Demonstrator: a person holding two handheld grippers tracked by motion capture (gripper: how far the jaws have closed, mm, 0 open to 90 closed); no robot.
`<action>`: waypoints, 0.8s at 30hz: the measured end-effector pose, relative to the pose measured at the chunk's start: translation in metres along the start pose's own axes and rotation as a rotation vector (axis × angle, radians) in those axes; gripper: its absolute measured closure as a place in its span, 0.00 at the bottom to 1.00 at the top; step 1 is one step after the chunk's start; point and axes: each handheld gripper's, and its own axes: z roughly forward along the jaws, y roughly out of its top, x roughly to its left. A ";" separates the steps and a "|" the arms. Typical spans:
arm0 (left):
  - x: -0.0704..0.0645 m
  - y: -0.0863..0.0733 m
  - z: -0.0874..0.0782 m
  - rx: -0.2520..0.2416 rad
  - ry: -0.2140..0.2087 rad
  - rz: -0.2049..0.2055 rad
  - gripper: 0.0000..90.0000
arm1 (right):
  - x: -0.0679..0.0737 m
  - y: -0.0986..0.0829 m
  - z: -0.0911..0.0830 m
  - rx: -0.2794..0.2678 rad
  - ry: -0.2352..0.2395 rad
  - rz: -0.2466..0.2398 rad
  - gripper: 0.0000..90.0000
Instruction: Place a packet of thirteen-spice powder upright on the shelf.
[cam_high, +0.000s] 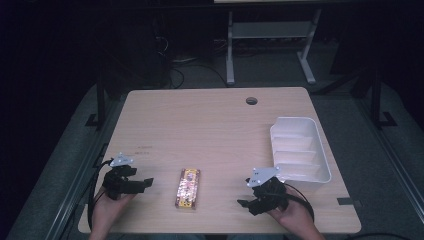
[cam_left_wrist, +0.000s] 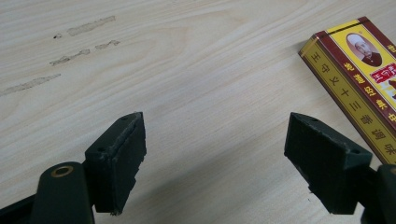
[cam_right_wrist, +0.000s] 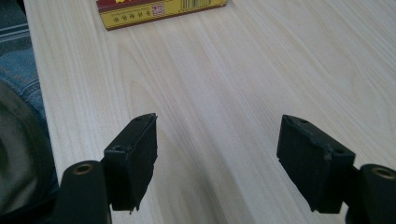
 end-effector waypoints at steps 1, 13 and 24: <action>0.000 0.000 0.000 0.000 0.000 0.000 0.23 | 0.000 0.000 0.000 0.000 0.000 0.000 0.31; 0.001 0.001 0.000 0.000 0.000 0.000 0.23 | 0.002 0.000 0.001 0.005 -0.003 -0.006 0.32; 0.001 0.001 0.000 -0.001 -0.001 -0.001 0.23 | 0.003 0.000 0.003 0.007 0.005 -0.004 0.32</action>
